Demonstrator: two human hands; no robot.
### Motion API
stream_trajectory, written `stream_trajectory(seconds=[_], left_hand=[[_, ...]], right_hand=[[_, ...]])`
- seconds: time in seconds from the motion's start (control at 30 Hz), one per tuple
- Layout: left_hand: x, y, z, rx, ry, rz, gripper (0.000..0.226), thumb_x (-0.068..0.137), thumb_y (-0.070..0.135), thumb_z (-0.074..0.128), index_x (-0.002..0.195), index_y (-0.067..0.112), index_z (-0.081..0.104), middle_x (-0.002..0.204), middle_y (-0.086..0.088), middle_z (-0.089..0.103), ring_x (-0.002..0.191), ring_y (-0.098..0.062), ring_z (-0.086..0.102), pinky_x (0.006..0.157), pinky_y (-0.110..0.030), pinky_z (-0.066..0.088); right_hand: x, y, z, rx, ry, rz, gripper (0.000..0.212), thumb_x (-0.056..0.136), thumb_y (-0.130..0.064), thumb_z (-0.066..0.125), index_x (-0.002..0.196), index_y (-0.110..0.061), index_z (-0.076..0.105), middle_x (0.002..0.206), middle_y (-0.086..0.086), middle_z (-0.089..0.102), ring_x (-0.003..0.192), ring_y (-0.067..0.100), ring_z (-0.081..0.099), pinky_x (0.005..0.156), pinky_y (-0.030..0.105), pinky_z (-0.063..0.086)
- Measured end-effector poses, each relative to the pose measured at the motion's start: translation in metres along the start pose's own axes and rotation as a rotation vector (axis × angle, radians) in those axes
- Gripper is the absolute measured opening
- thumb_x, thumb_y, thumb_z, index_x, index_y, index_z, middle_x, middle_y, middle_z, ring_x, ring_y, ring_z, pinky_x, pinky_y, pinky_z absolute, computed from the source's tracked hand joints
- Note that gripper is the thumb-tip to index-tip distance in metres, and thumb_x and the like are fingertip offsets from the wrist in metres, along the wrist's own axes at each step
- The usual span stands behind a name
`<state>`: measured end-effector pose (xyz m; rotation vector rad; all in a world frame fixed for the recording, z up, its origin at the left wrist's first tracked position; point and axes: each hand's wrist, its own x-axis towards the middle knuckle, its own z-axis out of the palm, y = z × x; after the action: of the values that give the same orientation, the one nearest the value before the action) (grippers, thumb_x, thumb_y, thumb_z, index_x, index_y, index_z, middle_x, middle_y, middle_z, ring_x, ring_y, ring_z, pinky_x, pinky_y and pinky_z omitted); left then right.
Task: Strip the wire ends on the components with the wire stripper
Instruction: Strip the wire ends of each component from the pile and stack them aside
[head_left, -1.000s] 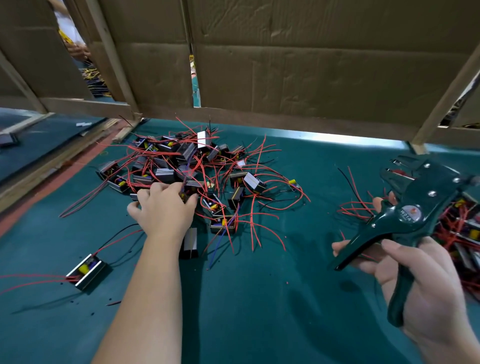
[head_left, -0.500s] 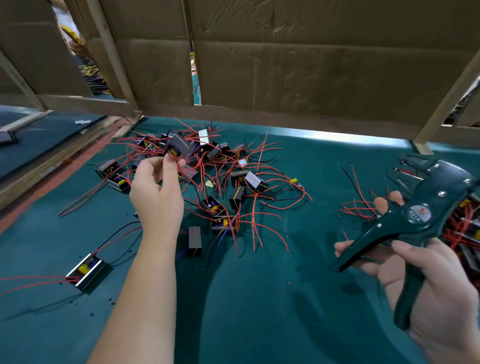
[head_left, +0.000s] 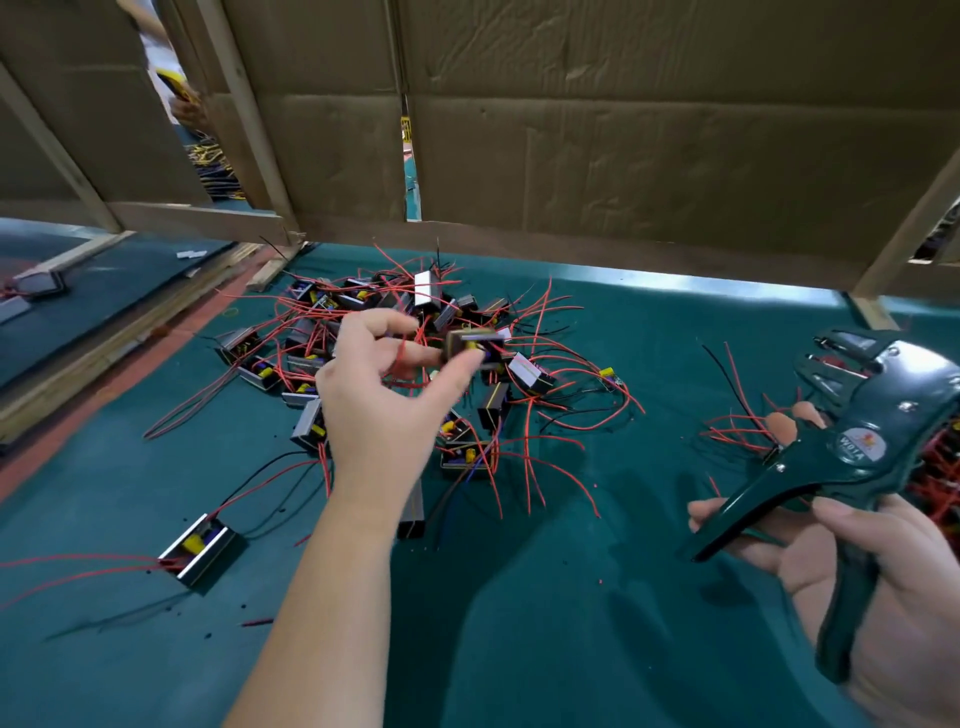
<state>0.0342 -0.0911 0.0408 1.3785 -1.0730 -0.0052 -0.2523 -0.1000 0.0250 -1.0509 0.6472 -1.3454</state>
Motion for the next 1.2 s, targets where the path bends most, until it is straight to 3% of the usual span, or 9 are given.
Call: stream_trajectory(seconds=[0.13, 0.23, 0.37, 0.53, 0.67, 0.8, 1.0, 1.1, 1.2], left_hand=[[-0.011, 0.012, 0.011, 0.119, -0.031, 0.165, 0.066, 0.078, 0.048, 0.069, 0.135, 0.040, 0.037, 0.086, 0.017, 0.064, 0.091, 0.001, 0.056, 0.096, -0.027, 0.028], [-0.016, 0.017, 0.017, 0.117, -0.059, 0.218, 0.068, 0.082, 0.046, 0.066, 0.139, 0.033, 0.031, 0.090, 0.017, 0.064, 0.090, 0.000, 0.057, 0.093, -0.023, 0.023], [-0.023, 0.025, 0.023, -0.032, -0.119, 0.194, 0.065, 0.085, 0.042, 0.065, 0.139, 0.034, 0.031, 0.090, 0.020, 0.066, 0.092, -0.002, 0.061, 0.101, -0.046, 0.033], [-0.037, 0.036, 0.035, -0.155, -0.269, 0.163, 0.052, 0.085, 0.039, 0.064, 0.133, 0.025, 0.048, 0.114, 0.037, 0.056, 0.105, 0.006, 0.057, 0.094, -0.059, 0.040], [-0.042, 0.039, 0.038, -0.202, -0.487, 0.122, 0.047, 0.083, 0.039, 0.065, 0.127, 0.047, 0.048, 0.101, 0.025, 0.061, 0.087, -0.007, 0.063, 0.085, -0.025, 0.048], [-0.041, 0.038, 0.033, -0.077, -0.654, 0.164, 0.025, 0.079, 0.024, 0.065, 0.102, 0.032, 0.067, 0.092, 0.017, 0.066, 0.078, -0.007, 0.063, 0.070, -0.016, 0.047], [-0.046, 0.042, 0.038, 0.181, -0.752, 0.280, 0.032, 0.073, 0.052, 0.053, 0.102, 0.040, 0.060, 0.100, 0.026, 0.062, 0.105, 0.010, 0.051, 0.100, -0.024, 0.027], [-0.049, 0.043, 0.043, 0.066, -0.751, 0.147, 0.024, 0.069, 0.054, 0.067, 0.088, 0.041, 0.060, 0.082, 0.036, 0.060, 0.096, 0.024, 0.048, 0.100, -0.021, 0.031], [-0.049, 0.042, 0.043, -0.124, -0.807, -0.043, 0.020, 0.070, 0.044, 0.074, 0.079, 0.033, 0.061, 0.086, 0.026, 0.069, 0.082, 0.001, 0.066, 0.077, -0.021, 0.050]], right_hand=[[-0.001, -0.005, 0.006, 0.085, 0.027, 0.022, 0.046, 0.074, -0.008, 0.041, 0.115, -0.013, 0.063, 0.107, 0.003, 0.070, 0.072, 0.049, 0.066, 0.064, 0.063, 0.053], [0.005, -0.005, 0.011, 0.437, -0.073, 0.240, 0.069, 0.069, -0.009, 0.064, 0.127, 0.017, 0.038, 0.128, 0.030, 0.053, 0.077, 0.057, 0.061, 0.072, 0.067, 0.047], [-0.003, -0.012, 0.031, 0.627, -0.355, 0.460, 0.063, 0.085, -0.010, 0.058, 0.134, 0.020, 0.032, 0.133, 0.047, 0.030, 0.093, 0.059, 0.054, 0.089, 0.069, 0.036], [-0.009, -0.004, 0.043, 0.485, -0.513, 0.499, 0.076, 0.072, -0.024, 0.072, 0.139, -0.001, 0.044, 0.134, 0.027, 0.051, 0.082, 0.047, 0.062, 0.079, 0.056, 0.048], [-0.008, -0.005, 0.042, 0.460, -0.374, 0.437, 0.080, 0.069, -0.023, 0.077, 0.140, -0.005, 0.045, 0.102, 0.028, 0.065, 0.081, 0.048, 0.063, 0.080, 0.059, 0.049], [-0.007, -0.007, 0.037, 0.320, -0.230, 0.357, 0.087, 0.061, -0.024, 0.082, 0.139, -0.005, 0.048, 0.087, 0.034, 0.062, 0.079, 0.047, 0.064, 0.076, 0.055, 0.052], [-0.010, -0.005, 0.042, 0.326, -0.322, 0.436, 0.083, 0.064, -0.022, 0.080, 0.138, -0.005, 0.048, 0.091, 0.032, 0.060, 0.078, 0.048, 0.062, 0.075, 0.056, 0.050], [-0.012, -0.005, 0.044, 0.322, -0.364, 0.450, 0.080, 0.067, -0.023, 0.079, 0.138, -0.004, 0.047, 0.092, 0.033, 0.058, 0.078, 0.050, 0.061, 0.074, 0.059, 0.047], [-0.011, -0.009, 0.043, 0.358, -0.389, 0.457, 0.082, 0.070, -0.022, 0.076, 0.139, 0.003, 0.041, 0.100, 0.037, 0.054, 0.079, 0.051, 0.060, 0.074, 0.060, 0.045]])
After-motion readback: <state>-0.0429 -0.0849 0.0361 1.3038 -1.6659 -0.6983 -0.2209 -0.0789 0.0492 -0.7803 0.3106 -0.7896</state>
